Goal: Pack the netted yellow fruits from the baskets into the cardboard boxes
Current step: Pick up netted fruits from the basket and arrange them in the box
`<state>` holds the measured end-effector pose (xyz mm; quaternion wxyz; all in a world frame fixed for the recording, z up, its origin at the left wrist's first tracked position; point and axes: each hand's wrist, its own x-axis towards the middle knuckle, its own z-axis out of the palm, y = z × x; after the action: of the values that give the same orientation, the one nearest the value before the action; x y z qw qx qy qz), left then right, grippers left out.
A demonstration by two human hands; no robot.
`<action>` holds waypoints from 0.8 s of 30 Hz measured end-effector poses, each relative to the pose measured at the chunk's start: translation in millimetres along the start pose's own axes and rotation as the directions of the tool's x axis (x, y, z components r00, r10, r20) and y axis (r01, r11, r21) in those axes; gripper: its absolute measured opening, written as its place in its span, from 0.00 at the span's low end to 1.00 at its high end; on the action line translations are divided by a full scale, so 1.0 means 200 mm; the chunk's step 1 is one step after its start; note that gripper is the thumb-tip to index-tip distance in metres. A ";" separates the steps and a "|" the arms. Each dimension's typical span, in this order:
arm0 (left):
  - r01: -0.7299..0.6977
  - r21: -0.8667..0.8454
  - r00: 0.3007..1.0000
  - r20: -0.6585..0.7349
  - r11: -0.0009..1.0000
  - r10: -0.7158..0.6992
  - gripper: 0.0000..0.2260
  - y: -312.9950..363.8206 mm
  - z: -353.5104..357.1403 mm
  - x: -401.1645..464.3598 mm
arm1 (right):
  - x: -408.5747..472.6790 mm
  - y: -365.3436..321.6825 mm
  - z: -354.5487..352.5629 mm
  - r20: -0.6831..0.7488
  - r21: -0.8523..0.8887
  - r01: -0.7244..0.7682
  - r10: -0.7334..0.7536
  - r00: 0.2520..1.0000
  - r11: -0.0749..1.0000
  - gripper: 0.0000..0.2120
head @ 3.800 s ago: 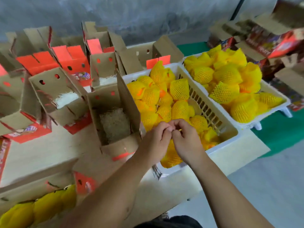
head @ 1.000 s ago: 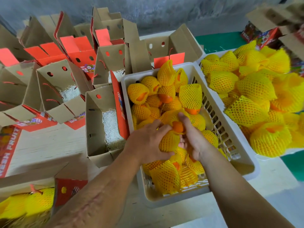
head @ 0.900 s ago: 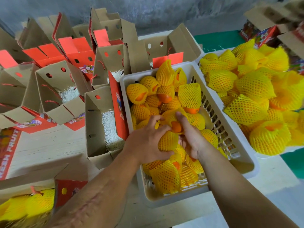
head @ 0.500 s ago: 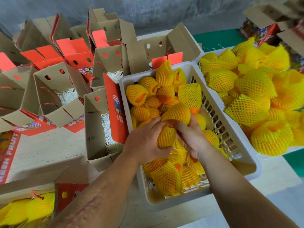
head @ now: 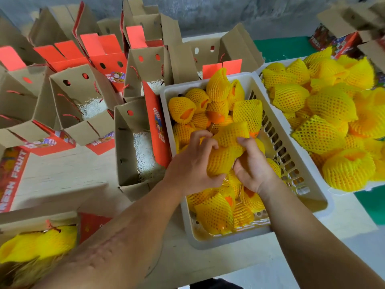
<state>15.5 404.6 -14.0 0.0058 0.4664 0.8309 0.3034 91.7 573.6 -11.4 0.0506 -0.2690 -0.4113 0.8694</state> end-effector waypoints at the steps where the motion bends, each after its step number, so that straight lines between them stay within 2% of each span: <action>1: -0.008 -0.062 0.999 -0.040 0.998 0.005 0.31 0.01 -0.01 -0.03 | -0.03 0.00 0.02 -0.018 0.007 0.011 -0.011 1.000 1.000 0.24; 3: -0.001 -0.242 0.992 -0.122 0.970 -0.029 0.31 0.06 -0.04 -0.10 | -0.11 0.01 0.07 -0.049 0.038 0.062 -0.060 0.997 0.997 0.24; 5: 0.091 -0.452 0.972 -0.154 0.887 -0.178 0.33 0.14 -0.11 -0.22 | -0.23 0.05 0.18 -0.012 0.033 0.103 -0.102 0.995 0.994 0.24; 7: 0.187 -0.689 0.927 -0.112 0.700 -0.359 0.32 0.26 -0.17 -0.33 | -0.32 0.07 0.28 0.007 -0.018 0.150 -0.150 0.989 0.989 0.23; 9: 0.189 -0.860 0.870 -0.077 0.473 -0.488 0.31 0.29 -0.31 -0.48 | -0.42 0.14 0.45 0.026 -0.058 0.238 -0.237 0.971 0.970 0.23; 11: 0.200 -0.926 0.802 -0.033 0.320 -0.596 0.30 0.24 -0.47 -0.66 | -0.52 0.25 0.65 0.028 -0.096 0.335 -0.334 0.942 0.937 0.24; 13: 0.234 -0.945 0.772 0.038 0.227 -0.635 0.32 0.12 -0.63 -0.85 | -0.60 0.40 0.88 0.030 -0.147 0.395 -0.395 0.918 0.907 0.24; 15: 0.298 -0.947 0.723 0.139 0.124 -0.677 0.38 -0.02 -0.77 -1.03 | -0.64 0.61 1.12 0.062 -0.158 0.396 -0.392 0.918 0.905 0.24; 17: 0.354 -0.935 0.643 0.253 -0.012 -0.723 0.46 -0.19 -0.88 -1.21 | -0.66 0.83 1.34 0.077 -0.160 0.347 -0.339 0.938 0.924 0.25; 18: 0.359 -0.930 0.624 0.301 -0.078 -0.722 0.49 -0.27 -0.93 -1.29 | -0.66 0.94 1.44 0.065 -0.167 0.320 -0.313 0.947 0.933 0.25; 19: 0.363 -0.925 0.626 0.333 -0.114 -0.706 0.49 -0.35 -1.00 -1.38 | -0.65 1.04 1.53 0.050 -0.180 0.298 -0.294 0.955 0.937 0.26; 20: 0.383 -0.918 0.636 0.346 -0.108 -0.690 0.46 -0.43 -1.06 -1.47 | -0.65 1.13 1.62 0.040 -0.201 0.283 -0.281 0.959 0.938 0.26; 22: 0.457 -0.889 0.646 0.354 -0.028 -0.676 0.38 -0.59 -1.18 -1.64 | -0.63 1.30 1.75 0.038 -0.263 0.265 -0.264 0.964 0.928 0.25; 24: 0.554 -0.827 0.637 0.345 0.098 -0.689 0.29 -0.75 -1.27 -1.79 | -0.61 1.46 1.82 0.026 -0.355 0.249 -0.257 0.966 0.901 0.23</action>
<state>27.9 -58.1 18.9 0.3223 -0.0283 0.6514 0.6863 49.3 94.4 11.4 0.1179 -0.2274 -0.5923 0.7639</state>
